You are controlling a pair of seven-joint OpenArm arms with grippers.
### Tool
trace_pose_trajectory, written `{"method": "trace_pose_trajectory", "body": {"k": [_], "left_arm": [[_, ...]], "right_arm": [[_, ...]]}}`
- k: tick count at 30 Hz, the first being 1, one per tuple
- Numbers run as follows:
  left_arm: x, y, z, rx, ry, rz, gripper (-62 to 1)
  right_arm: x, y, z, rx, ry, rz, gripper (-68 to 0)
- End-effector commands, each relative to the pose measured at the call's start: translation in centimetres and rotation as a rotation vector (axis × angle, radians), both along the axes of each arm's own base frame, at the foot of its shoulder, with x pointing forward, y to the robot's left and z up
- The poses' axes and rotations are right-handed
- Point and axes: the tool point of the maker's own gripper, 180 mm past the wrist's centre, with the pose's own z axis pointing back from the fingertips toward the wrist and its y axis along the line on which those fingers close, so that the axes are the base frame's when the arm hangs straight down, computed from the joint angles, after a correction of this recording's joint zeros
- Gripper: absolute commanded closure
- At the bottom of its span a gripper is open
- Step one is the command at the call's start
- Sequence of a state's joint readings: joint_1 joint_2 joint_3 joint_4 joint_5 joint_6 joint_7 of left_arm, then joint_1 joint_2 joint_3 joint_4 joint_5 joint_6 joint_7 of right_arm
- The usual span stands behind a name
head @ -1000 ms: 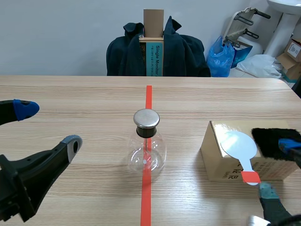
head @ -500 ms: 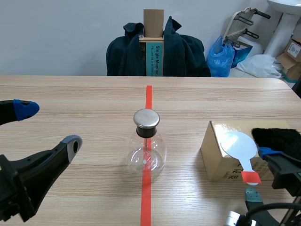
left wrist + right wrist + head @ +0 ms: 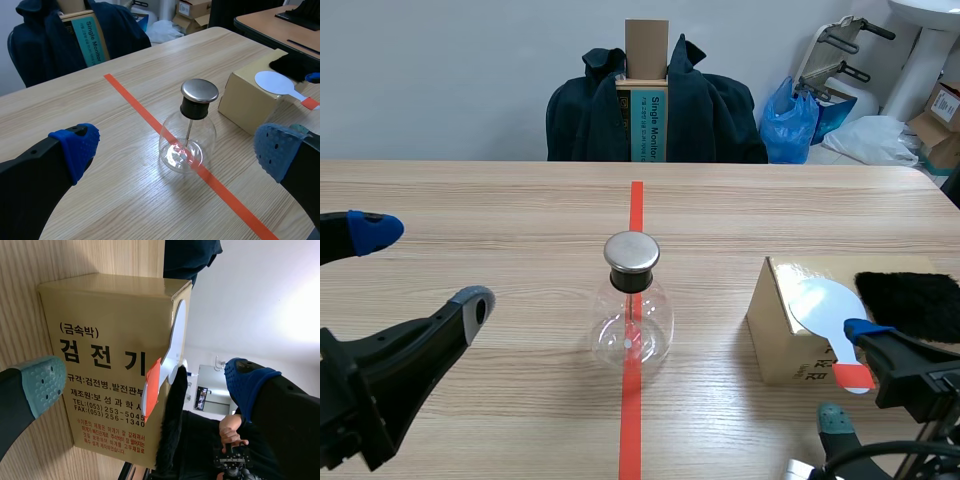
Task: Do the electroscope experiment.
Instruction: 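Pick up the white charging plate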
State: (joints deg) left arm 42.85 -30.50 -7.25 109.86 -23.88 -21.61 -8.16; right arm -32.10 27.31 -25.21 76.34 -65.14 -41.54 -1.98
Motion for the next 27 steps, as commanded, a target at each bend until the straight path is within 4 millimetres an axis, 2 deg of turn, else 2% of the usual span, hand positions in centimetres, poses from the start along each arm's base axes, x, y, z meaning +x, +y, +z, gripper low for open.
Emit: {"method": "trace_pose_trajectory", "body": {"k": [1, 3, 9, 13, 16, 18, 27], "left_arm": [[0.1, -0.3, 0.8, -0.022, -0.023, -0.006, -62.3], [0.1, -0.3, 0.8, -0.022, -0.023, -0.006, -62.3], [0.1, -0.3, 0.8, -0.022, -0.023, -0.006, -62.3], [0.1, -0.3, 0.8, -0.022, -0.023, -0.006, -62.3], [0.1, -0.3, 0.8, -0.022, -0.023, -0.006, -62.3], [0.1, -0.3, 0.8, -0.022, -0.023, -0.006, -62.3], [0.1, -0.3, 0.7, -0.022, -0.023, -0.006, -62.3]], "right_arm": [[0.7, -0.3, 1.5, 0.006, -0.067, 0.003, -65.7], [0.7, -0.3, 1.5, 0.006, -0.067, 0.003, -58.0], [0.9, -0.7, 1.6, 0.0, -0.073, -0.007, -27.5], [1.1, -1.1, 2.0, -0.003, -0.091, -0.017, -12.4], [1.3, -1.3, 2.1, -0.007, -0.095, -0.022, -3.6], [1.3, -1.3, 2.1, -0.008, -0.095, -0.022, -0.7], [0.8, -1.6, 2.1, -0.021, -0.085, -0.004, -0.7]]}}
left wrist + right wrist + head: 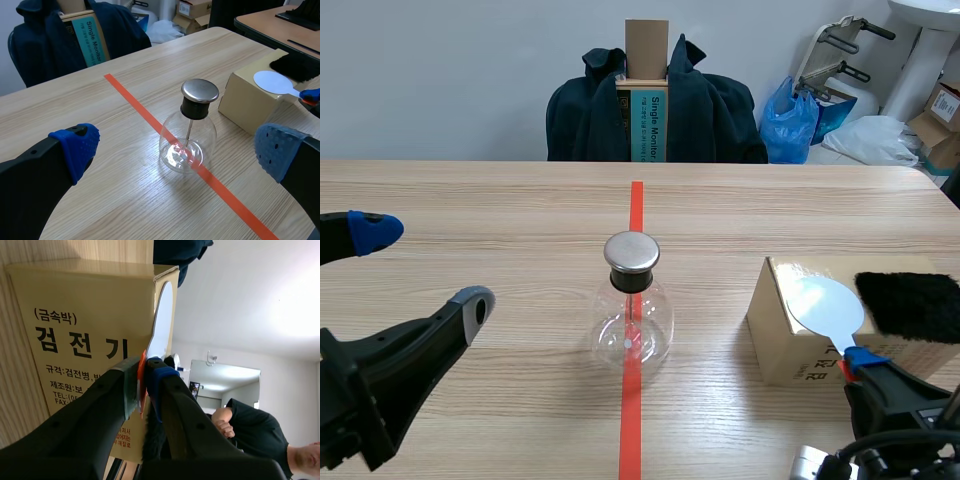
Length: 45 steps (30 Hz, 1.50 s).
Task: Do the electroscope experiment.
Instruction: 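Pick up the white charging plate, then bring the plate to the electroscope and point at the metal foil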
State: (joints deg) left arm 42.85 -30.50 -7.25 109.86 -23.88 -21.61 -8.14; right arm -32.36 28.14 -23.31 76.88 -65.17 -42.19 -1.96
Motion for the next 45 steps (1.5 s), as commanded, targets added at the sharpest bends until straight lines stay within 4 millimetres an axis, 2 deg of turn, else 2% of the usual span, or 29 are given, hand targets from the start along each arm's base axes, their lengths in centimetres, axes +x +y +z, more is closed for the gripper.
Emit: {"method": "trace_pose_trajectory", "body": {"k": [1, 5, 12, 18, 20, 21, 28, 33, 36, 40, 45], "left_arm": [[0.1, -0.3, 0.8, -0.022, -0.023, -0.006, -62.3], [0.1, -0.3, 0.7, -0.021, -0.023, -0.006, -62.3], [-0.1, -0.3, -0.1, 0.049, -0.009, -0.033, -61.0], [0.9, 0.6, -1.8, 0.186, 0.033, -0.104, -17.5], [1.6, 1.2, -2.4, 0.22, 0.042, -0.121, -5.0], [1.9, 1.5, -2.7, 0.223, 0.048, -0.132, -1.9], [4.1, 3.7, -5.4, 0.202, 0.095, -0.158, -2.7], [4.9, 4.5, -7.9, 0.13, 0.143, -0.174, -2.7], [5.2, 3.8, -9.2, 0.077, 0.164, -0.185, -2.7], [5.4, 1.5, -10.8, 0.027, 0.186, -0.229, -2.7], [6.1, -1.6, -12.1, -0.014, 0.202, -0.265, -2.7]], "right_arm": [[0.1, -0.4, 1.5, -0.004, -0.054, 0.014, -0.7], [0.6, -1.3, 2.7, -0.018, -0.088, 0.006, -0.7], [2.4, -3.0, 6.9, -0.031, -0.194, -0.018, -0.7], [4.9, -4.6, 12.2, 0.005, -0.328, -0.05, -0.7], [5.6, -5.1, 14.1, 0.017, -0.382, -0.067, -0.7], [6.0, -5.4, 15.0, 0.025, -0.407, -0.076, -0.8], [7.5, -6.5, 20.4, 0.121, -0.554, -0.101, -0.8], [7.5, -7.1, 23.4, 0.204, -0.625, -0.133, -0.8], [7.3, -7.9, 25.4, 0.264, -0.671, -0.167, -0.8], [7.0, -8.9, 27.8, 0.345, -0.727, -0.197, -0.8], [6.7, -9.2, 29.3, 0.445, -0.752, -0.215, -0.9]]}}
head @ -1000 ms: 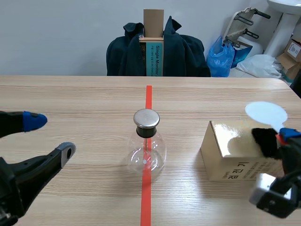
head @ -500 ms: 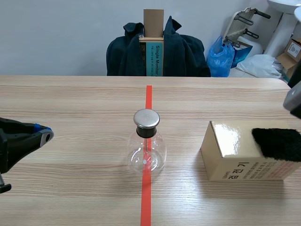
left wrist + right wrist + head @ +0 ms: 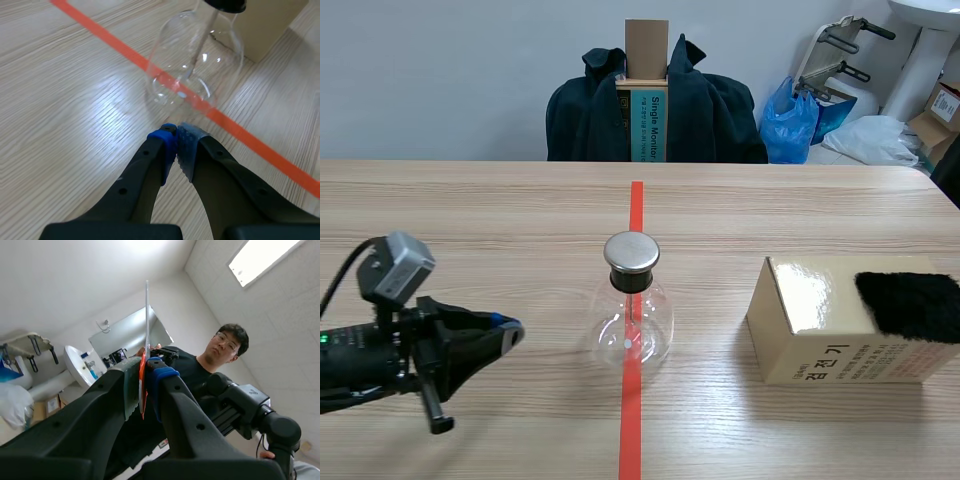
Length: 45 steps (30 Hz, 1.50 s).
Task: Do the electroscope experiment.
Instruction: 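Bring the plate to the electroscope and point at the metal foil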
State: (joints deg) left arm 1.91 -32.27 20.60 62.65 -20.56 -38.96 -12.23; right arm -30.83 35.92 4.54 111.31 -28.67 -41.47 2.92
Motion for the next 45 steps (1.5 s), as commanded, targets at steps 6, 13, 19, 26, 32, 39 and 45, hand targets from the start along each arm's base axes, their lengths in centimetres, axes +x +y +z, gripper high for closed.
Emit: {"method": "trace_pose_trajectory", "body": {"k": [6, 13, 19, 26, 32, 39, 45], "left_arm": [[2.1, -2.4, 0.1, 0.01, -0.067, 0.017, -2.7], [2.3, -3.3, -0.5, 0.037, -0.085, 0.011, -2.7], [2.4, -3.3, -0.6, 0.049, -0.092, 0.013, -2.7], [2.4, -3.3, -0.7, 0.052, -0.093, 0.011, -2.7], [2.4, -3.4, -0.6, 0.049, -0.095, 0.012, -2.7], [2.4, -3.4, -0.6, 0.05, -0.095, 0.012, -2.7], [2.4, -3.4, -0.6, 0.05, -0.094, 0.012, -2.8]], "right_arm": [[-1.0, 0.7, 3.0, 0.06, -0.122, 0.053, -0.8], [-1.0, 0.5, 4.0, 0.213, -0.155, 0.075, -0.8], [-1.4, 4.5, 3.3, 0.173, -0.137, 0.257, -0.8], [-1.6, 10.6, 0.3, 0.074, -0.011, 0.507, -0.8], [-1.9, 15.7, -6.7, -0.146, 0.146, 0.629, -0.8], [-1.9, 18.1, -13.3, -0.292, 0.222, 0.669, -0.8], [-1.6, 18.2, -16.6, -0.372, 0.256, 0.67, -0.8]]}}
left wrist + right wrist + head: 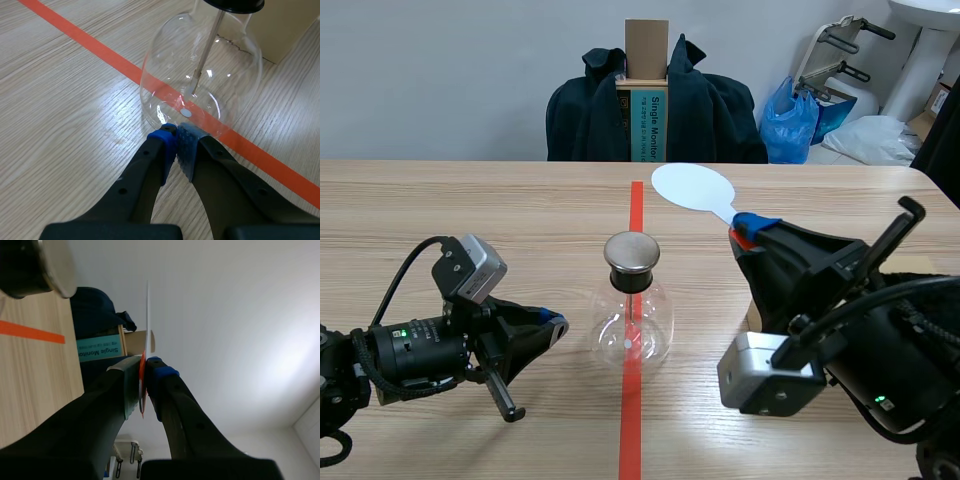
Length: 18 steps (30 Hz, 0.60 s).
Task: Do the electroscope experiment.
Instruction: 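Bring the plate to the electroscope and point at the metal foil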
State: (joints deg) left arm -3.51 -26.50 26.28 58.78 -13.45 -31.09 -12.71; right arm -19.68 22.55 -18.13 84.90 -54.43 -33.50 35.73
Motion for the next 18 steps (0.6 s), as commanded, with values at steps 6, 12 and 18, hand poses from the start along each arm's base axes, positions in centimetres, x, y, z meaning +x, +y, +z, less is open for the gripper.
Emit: {"method": "trace_pose_trajectory", "body": {"k": [6, 12, 18], "left_arm": [[0.5, -0.2, 1.0, -0.026, -0.028, 0.007, -2.7], [0.5, -0.2, 1.0, -0.029, -0.029, 0.008, -2.7], [0.5, -0.6, 1.0, -0.037, -0.026, 0.008, -2.7]], "right_arm": [[1.7, -0.4, -0.1, -0.039, -0.051, -0.022, -0.8], [2.7, -0.6, -1.0, -0.061, -0.043, -0.054, -0.8], [2.7, -0.5, -1.9, -0.095, -0.034, -0.057, -0.8]]}}
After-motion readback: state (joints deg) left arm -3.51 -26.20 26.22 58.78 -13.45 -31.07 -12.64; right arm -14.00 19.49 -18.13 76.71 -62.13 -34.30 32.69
